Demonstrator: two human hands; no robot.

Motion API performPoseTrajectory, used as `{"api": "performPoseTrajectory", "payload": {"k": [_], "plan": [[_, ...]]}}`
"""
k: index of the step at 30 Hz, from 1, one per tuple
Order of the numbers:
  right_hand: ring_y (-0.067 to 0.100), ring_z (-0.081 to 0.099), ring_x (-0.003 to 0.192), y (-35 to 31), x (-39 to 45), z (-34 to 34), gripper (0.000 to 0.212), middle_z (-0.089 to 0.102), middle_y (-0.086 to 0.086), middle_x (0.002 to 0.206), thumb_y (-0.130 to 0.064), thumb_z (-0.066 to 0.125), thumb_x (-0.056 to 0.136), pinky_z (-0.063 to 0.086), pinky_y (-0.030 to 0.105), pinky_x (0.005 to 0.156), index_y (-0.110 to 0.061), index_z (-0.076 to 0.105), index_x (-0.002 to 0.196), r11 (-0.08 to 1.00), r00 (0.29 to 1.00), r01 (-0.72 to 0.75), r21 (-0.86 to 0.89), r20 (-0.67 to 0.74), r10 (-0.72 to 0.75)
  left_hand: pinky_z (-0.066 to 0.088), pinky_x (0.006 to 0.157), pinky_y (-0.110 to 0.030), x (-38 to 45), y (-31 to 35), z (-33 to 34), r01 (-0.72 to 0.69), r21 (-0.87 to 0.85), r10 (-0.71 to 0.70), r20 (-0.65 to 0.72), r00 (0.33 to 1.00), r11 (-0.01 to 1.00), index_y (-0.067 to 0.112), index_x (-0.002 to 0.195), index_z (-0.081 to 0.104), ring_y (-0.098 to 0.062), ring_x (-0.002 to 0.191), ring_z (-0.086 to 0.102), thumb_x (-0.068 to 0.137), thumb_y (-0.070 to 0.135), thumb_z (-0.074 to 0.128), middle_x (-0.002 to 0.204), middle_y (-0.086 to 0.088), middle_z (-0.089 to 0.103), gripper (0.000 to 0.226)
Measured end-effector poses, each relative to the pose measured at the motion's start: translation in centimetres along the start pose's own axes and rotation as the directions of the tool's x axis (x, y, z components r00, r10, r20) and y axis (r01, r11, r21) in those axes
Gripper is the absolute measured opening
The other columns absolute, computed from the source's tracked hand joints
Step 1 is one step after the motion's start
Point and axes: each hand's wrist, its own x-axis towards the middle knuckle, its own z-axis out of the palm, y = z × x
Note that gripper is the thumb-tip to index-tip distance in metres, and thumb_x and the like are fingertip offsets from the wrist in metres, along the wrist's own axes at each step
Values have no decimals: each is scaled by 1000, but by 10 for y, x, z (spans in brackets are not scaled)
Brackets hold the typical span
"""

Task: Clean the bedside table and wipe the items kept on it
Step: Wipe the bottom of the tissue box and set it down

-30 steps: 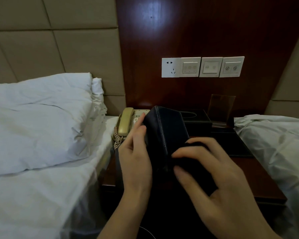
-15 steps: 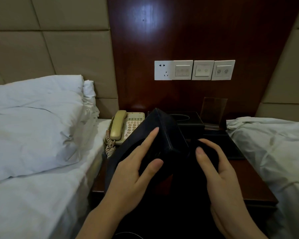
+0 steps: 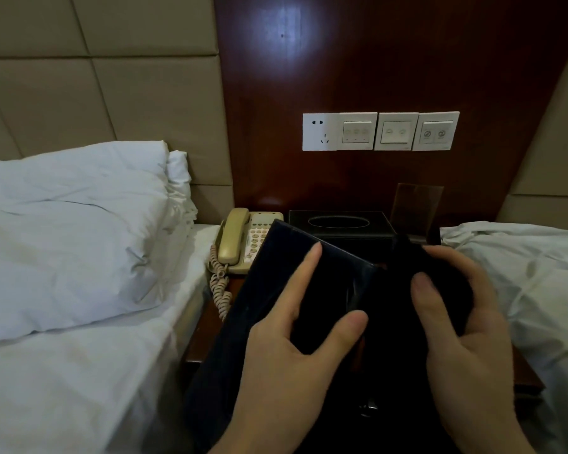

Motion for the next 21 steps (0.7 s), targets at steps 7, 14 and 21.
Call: {"api": "performPoseTrajectory", "payload": {"k": [7, 14, 21], "plan": [[0, 53, 117, 12, 6, 2, 25, 54, -10, 124, -31, 60, 91, 38, 4, 91, -40, 59, 115, 833, 927, 346, -431, 292, -234, 45, 94, -7, 2, -7, -1, -50, 129, 49, 11, 999, 990, 64, 146, 37, 15, 120, 57, 85, 46, 67, 126, 42, 60, 70], [-1, 52, 105, 17, 11, -5, 27, 45, -18, 134, -41, 44, 91, 40, 7, 77, -37, 59, 114, 623, 864, 467, -628, 475, -169, 41, 102, -7, 4, -14, -3, -51, 326, 44, 29, 999, 944, 66, 149, 26, 21, 124, 49, 95, 38, 68, 131, 46, 53, 73], [3, 52, 116, 21, 4, -13, 29, 38, -16, 148, -28, 60, 86, 49, 20, 84, -34, 60, 114, 596, 796, 531, -602, 595, -108, 38, 110, -16, 3, -16, -2, -48, 373, -1, 131, 991, 927, 69, 150, 10, 22, 131, 40, 100, 32, 63, 135, 52, 42, 82]]}}
